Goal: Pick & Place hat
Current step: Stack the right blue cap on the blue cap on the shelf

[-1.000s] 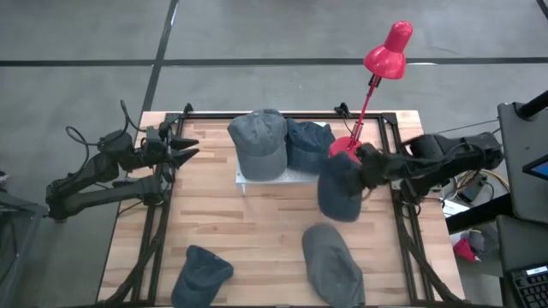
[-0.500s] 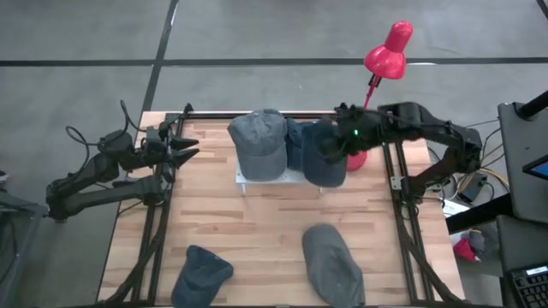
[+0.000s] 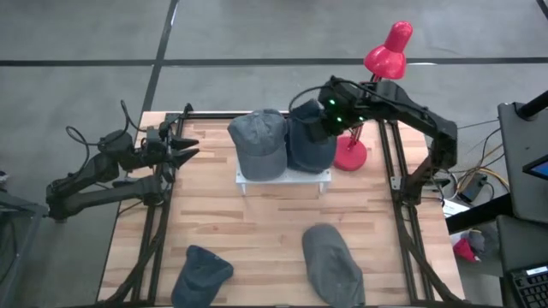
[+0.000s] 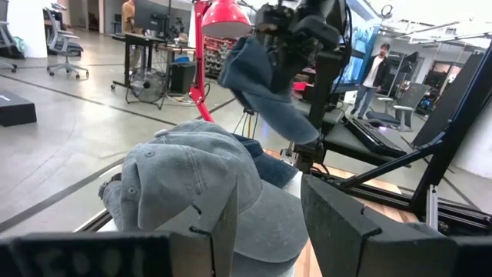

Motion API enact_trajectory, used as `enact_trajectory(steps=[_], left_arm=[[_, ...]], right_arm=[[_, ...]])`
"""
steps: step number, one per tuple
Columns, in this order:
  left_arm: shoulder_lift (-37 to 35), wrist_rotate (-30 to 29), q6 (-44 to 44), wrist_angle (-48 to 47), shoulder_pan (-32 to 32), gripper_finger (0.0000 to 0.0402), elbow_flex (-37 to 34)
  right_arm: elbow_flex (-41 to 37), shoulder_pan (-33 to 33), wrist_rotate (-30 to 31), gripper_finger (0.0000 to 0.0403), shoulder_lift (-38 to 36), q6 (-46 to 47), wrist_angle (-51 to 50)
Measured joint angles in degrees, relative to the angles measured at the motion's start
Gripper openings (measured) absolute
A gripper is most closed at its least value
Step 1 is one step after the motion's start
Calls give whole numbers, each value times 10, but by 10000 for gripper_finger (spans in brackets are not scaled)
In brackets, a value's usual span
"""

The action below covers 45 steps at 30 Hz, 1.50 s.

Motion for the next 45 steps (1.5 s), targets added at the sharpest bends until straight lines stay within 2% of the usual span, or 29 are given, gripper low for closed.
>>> enact_trajectory(steps=[6,11,14,36,45], left_arm=[[0,0,0,-4,0,145,0],[0,0,0,-4,0,145,0],[0,0,0,-4,0,145,0],[0,0,-1,-3,0,145,0],[0,0,-1,-2,0,145,0]], right_arm=[[16,-49,-42,13,30,-25,-2],[10,-80,-53,13,36,-29,-6],[4,-90,-84,13,35,-25,-6],[0,-92,-109,13,103,-51,-11],[0,-92,-109,13,99,-45,-11]])
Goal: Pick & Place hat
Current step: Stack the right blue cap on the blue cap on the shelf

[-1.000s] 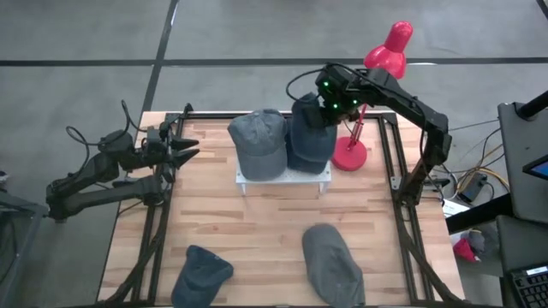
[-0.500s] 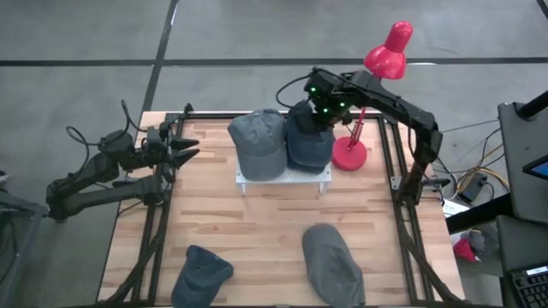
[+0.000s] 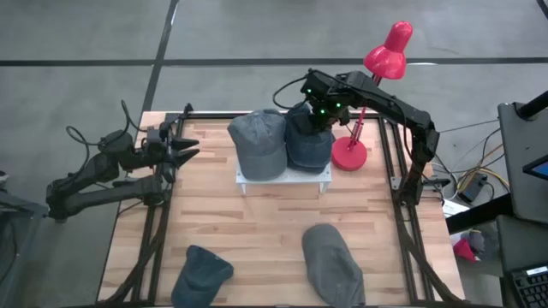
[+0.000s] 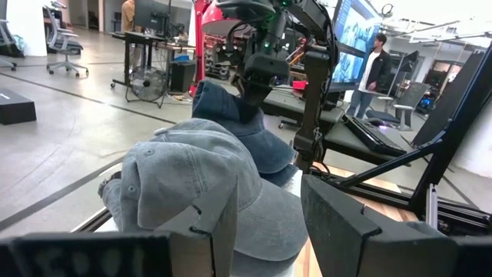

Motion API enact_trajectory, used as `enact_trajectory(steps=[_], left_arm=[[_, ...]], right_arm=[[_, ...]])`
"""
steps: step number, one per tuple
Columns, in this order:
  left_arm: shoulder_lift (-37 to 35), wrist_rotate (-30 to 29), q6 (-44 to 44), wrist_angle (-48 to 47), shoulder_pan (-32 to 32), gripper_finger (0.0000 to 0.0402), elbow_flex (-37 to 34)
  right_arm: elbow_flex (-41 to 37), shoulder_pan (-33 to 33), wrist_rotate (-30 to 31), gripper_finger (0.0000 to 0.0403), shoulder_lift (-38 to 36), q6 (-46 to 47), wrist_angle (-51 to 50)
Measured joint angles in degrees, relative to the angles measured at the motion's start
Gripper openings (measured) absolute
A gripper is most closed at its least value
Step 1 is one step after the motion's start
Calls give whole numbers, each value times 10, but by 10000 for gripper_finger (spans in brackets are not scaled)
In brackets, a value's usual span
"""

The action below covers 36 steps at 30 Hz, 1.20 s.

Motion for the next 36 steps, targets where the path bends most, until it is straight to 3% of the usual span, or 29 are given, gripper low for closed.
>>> enact_trajectory(steps=[10,24,36], left_arm=[[0,0,0,1,0,145,0],[0,0,0,3,0,145,0],[0,0,0,4,0,145,0]], right_arm=[[-2,0,-2,16,4,3,-9],[-3,-1,-16,100,3,69,3],[-3,-2,-60,126,-3,85,-1]])
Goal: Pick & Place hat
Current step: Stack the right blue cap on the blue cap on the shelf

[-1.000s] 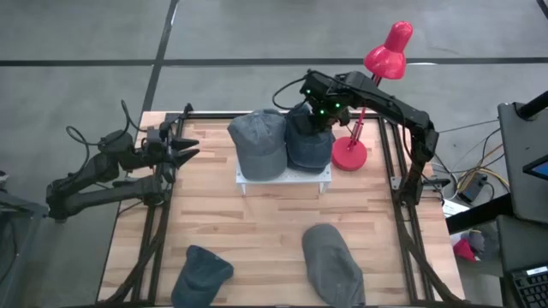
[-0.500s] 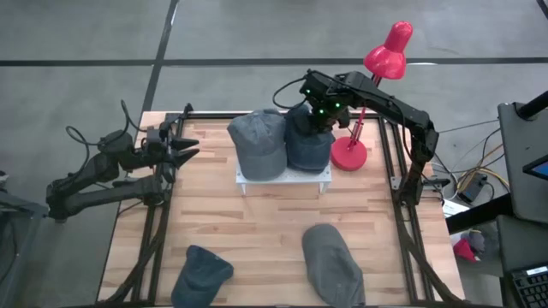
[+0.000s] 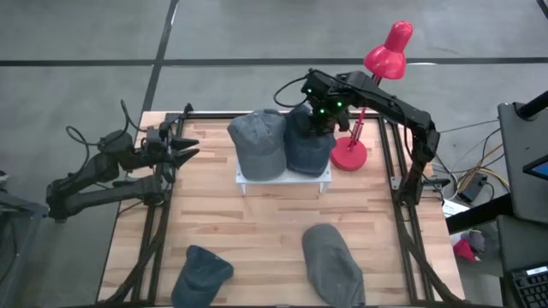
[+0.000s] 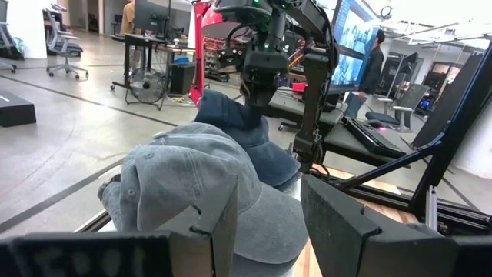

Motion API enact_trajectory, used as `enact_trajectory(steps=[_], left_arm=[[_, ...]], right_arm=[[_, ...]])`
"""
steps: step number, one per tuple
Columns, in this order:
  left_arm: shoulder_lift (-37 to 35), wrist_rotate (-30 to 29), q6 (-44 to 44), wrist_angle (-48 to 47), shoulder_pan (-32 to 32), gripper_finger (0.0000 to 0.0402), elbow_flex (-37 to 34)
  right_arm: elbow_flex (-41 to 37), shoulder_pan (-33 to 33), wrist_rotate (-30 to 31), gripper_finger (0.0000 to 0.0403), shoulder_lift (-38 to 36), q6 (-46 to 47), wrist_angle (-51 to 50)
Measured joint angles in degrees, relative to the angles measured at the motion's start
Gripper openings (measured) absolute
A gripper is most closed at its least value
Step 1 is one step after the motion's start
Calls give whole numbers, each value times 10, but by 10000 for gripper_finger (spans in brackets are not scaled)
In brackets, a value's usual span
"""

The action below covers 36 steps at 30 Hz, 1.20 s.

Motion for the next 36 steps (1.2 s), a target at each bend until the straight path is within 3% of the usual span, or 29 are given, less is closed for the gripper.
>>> enact_trajectory(steps=[14,28,36], left_arm=[[0,0,6,0,0,145,0],[0,0,6,14,0,145,0],[0,0,6,13,0,145,0]], right_arm=[[0,0,2,146,-5,-44,-8],[-5,0,1,104,-3,-74,-2],[36,0,0,105,-8,-78,-29]])
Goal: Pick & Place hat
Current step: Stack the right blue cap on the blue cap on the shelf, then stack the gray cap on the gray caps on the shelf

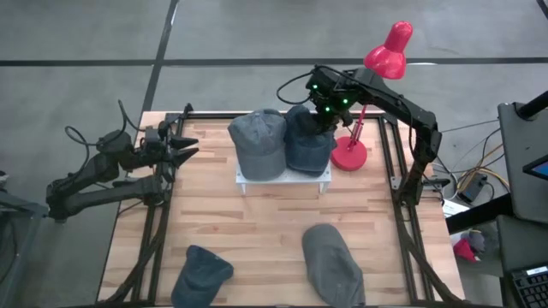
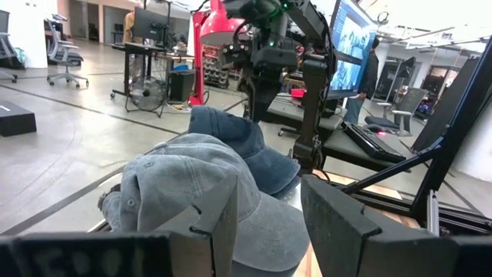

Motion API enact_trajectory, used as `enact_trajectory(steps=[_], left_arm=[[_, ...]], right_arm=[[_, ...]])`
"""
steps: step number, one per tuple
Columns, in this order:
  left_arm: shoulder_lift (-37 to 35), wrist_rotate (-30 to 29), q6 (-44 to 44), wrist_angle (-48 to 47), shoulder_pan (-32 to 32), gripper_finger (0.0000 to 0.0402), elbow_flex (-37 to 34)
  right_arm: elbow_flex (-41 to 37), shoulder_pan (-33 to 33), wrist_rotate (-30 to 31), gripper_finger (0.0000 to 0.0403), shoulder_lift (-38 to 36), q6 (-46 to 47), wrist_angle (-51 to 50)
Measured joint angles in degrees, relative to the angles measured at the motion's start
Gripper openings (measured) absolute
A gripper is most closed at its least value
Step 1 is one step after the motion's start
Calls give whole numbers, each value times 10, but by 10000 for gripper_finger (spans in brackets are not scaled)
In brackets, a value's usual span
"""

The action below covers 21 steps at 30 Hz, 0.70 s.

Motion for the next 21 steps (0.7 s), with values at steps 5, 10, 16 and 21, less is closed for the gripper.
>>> enact_trajectory(steps=[5,10,16,21], left_arm=[[0,0,0,0,0,145,0],[0,0,0,0,0,145,0],[0,0,0,-1,0,145,0],[0,0,0,-5,0,145,0]], right_arm=[[27,1,0,111,0,-2,-33],[49,12,0,108,-1,-38,-49],[54,54,0,97,-7,-117,-49],[51,101,0,89,-9,-163,-49]])
